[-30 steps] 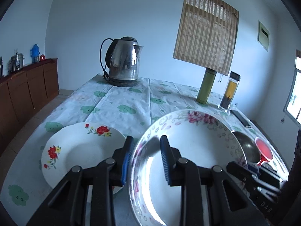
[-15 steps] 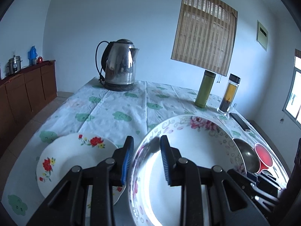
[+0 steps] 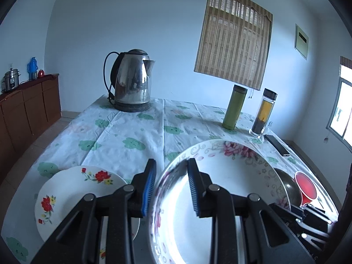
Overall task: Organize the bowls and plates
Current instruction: 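Lower the pink-floral bowl onto the blue-patterned plate with the right gripper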
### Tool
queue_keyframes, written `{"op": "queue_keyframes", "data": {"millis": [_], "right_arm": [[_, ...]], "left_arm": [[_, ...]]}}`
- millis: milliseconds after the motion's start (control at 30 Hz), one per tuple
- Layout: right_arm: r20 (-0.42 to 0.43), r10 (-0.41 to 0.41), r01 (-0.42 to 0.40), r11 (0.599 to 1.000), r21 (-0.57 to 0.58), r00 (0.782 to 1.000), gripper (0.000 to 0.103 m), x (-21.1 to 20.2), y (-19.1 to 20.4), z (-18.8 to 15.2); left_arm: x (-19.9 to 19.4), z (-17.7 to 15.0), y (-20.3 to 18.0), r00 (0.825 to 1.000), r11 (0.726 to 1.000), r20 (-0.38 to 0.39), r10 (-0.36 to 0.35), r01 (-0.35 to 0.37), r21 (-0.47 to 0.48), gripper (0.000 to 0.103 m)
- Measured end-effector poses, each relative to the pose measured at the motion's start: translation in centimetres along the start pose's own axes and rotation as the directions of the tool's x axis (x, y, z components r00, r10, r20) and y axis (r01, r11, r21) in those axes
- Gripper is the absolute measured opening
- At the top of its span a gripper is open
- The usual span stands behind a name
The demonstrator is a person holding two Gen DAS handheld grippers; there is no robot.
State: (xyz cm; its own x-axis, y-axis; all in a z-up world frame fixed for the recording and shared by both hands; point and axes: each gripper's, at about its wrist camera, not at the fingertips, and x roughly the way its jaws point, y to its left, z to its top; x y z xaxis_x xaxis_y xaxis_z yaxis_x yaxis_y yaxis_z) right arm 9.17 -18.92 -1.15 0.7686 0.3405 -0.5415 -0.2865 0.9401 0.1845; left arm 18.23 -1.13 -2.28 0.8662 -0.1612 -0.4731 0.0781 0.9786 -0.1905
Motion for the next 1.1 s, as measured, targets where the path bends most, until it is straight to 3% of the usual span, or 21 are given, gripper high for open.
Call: {"op": "queue_keyframes", "data": {"millis": [333,633,1100], "right_arm": [[-0.007,-0.056,0.056,0.997,-0.046,0.998,0.018,0.6,0.1,1.5],[-0.022,-0.039,0.038,0.997,-0.068,0.999,0.018,2.6,0.6,2.2],[-0.034,-0.06,0.058,0.997,-0.06,0.998,0.018,4.0,0.1,2.2]], "left_arm": [[1.1,-0.7,0.0,0.999,1.0,-0.04,0.006,-0.005,0.009,0.027],[1.7,-0.7,1.3,0.998,0.999,-0.045,0.045,-0.046,-0.01,0.027],[3.3,-1.4,1.4,0.993,1.0,-0.114,0.019,-0.022,-0.02,0.027]]}}
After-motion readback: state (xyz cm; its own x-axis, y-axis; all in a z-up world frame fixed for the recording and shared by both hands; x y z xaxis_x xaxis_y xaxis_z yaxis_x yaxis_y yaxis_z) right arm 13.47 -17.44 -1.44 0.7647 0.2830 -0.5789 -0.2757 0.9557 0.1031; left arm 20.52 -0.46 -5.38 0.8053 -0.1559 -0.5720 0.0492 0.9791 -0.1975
